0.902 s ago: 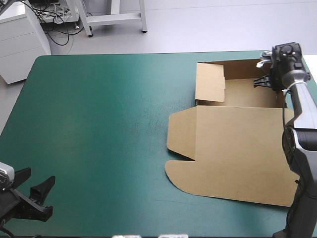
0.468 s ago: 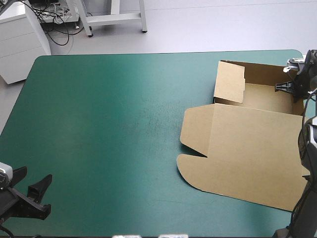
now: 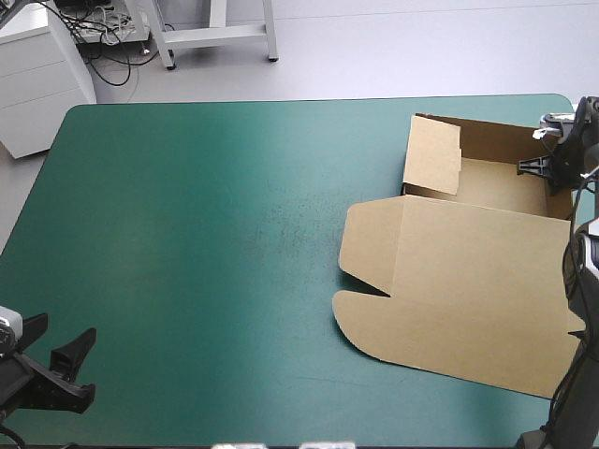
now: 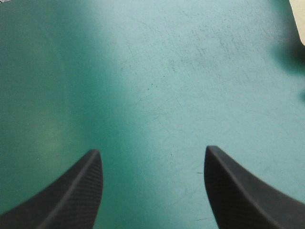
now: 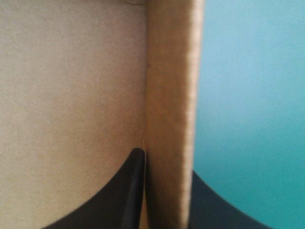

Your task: Fold the box

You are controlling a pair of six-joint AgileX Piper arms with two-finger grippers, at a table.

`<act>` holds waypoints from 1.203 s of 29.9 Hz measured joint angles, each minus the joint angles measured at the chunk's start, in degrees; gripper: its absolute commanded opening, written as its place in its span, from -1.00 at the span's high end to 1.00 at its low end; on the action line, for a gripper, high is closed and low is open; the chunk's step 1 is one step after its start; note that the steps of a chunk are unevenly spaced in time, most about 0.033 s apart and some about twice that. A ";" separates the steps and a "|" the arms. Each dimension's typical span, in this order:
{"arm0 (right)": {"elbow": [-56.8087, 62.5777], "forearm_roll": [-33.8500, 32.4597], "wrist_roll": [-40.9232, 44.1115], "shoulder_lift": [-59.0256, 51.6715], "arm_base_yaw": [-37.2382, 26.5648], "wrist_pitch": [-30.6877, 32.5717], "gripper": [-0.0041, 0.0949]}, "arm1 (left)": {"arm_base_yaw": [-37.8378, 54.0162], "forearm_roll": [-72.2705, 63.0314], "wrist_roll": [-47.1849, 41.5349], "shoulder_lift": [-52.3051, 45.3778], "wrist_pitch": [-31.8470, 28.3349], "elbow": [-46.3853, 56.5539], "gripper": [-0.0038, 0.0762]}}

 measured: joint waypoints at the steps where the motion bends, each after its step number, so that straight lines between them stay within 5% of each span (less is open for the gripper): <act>1: 0.00 0.06 0.00 0.06 0.00 0.00 0.16 | 0.00 0.00 0.00 0.00 0.00 0.00 -0.20; 5: 0.00 0.98 -0.13 0.13 0.11 0.10 -0.32 | 0.00 0.00 0.06 0.00 0.00 0.00 -0.20; 8: 0.00 1.34 -0.13 0.13 0.10 0.24 -0.50 | 0.00 0.00 0.10 0.00 0.00 0.00 -0.20; 27: -0.11 0.04 -0.18 -8.81 0.11 0.34 -0.49 | 0.00 0.00 0.10 0.00 0.00 0.00 -0.20; 36: 2.05 11.49 0.24 -20.17 0.39 0.96 -0.48 | 0.00 0.27 0.10 -0.07 0.00 0.00 -0.17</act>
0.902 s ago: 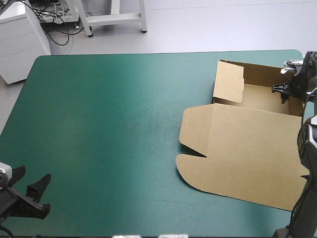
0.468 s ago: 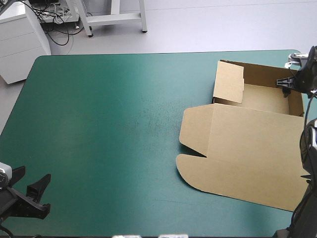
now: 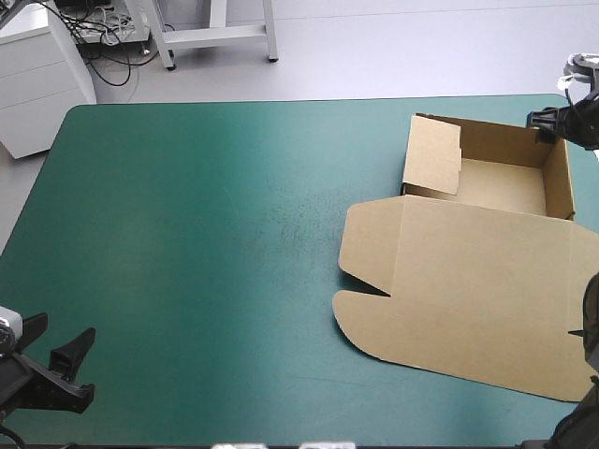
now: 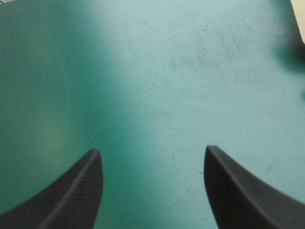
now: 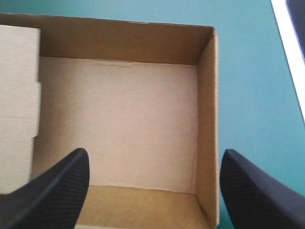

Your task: Fold the box

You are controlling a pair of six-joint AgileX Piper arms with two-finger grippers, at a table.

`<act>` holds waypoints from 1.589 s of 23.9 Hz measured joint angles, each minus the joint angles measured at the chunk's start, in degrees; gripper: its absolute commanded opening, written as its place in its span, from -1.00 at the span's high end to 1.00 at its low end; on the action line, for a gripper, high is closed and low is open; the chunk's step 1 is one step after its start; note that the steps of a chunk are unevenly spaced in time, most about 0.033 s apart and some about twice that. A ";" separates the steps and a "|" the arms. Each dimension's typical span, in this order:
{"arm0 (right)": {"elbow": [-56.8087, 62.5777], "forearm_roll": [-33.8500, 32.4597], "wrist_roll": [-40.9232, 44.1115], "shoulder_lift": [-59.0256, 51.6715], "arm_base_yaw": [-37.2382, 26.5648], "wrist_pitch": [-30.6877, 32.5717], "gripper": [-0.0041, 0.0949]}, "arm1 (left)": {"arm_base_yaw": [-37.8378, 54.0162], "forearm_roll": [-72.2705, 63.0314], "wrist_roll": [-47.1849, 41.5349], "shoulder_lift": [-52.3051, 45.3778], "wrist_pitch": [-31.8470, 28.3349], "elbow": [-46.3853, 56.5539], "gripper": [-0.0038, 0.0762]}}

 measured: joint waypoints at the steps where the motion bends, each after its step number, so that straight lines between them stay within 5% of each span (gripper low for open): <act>1: 1.68 0.94 0.00 -2.44 0.50 0.00 -0.48 | 0.00 0.15 0.00 -0.07 0.00 0.00 -0.16; 9: 23.63 1.58 -3.82 -24.02 4.66 -0.08 -0.42 | 0.00 0.86 0.00 -0.26 0.00 0.00 -0.15; 13: 41.69 2.75 -8.70 -43.60 4.85 -6.39 -0.25 | 0.00 0.86 0.00 -0.32 0.00 0.00 -0.15; 21: 69.55 6.84 -15.99 -79.09 4.89 -13.65 -0.25 | 0.00 0.82 0.00 -2.08 -0.05 6.89 -0.15; 38: 82.72 11.01 -16.89 -94.74 4.89 -13.61 -0.05 | 0.00 -1.92 -0.72 -19.95 -11.81 25.22 -0.12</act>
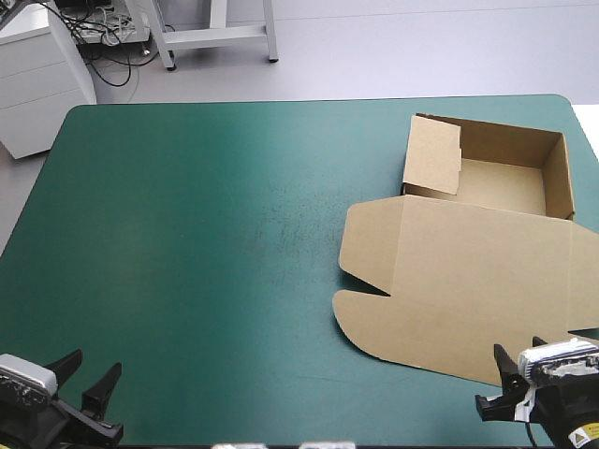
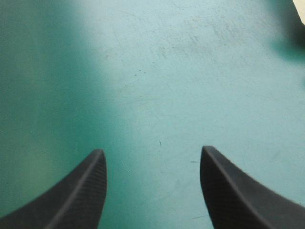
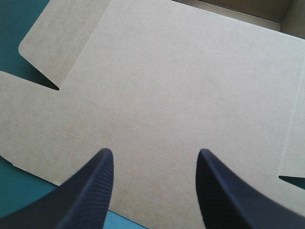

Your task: Fold the box

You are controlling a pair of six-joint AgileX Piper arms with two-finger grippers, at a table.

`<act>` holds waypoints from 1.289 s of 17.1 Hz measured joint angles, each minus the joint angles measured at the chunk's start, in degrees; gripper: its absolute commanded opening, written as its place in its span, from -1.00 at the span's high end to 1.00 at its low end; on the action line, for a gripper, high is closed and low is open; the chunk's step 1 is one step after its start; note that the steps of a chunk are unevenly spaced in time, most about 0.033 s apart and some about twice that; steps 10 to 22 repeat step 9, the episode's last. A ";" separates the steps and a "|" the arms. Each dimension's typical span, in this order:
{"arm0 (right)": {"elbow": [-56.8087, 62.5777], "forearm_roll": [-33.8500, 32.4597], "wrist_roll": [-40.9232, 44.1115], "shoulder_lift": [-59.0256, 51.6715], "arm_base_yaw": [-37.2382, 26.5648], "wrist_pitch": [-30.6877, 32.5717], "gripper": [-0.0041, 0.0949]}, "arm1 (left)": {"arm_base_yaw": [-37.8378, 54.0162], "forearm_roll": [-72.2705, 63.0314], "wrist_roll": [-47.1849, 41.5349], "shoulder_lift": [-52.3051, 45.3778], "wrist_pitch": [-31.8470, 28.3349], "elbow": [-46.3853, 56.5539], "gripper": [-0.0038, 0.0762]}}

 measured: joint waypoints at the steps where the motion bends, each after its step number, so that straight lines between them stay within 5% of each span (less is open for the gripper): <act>1: 0.51 0.00 0.00 -0.59 0.00 0.00 -0.05 | 0.00 -0.14 -0.07 -0.07 -0.55 0.99 -0.12; 9: 4.26 -0.01 -0.19 -2.35 0.00 -0.39 0.33 | 0.00 -1.23 -0.12 -0.25 -3.27 5.03 -0.09; 22: 4.26 -0.01 -0.19 -2.35 0.00 -0.39 0.33 | 0.00 -1.23 -0.12 -0.25 -3.27 5.03 -0.09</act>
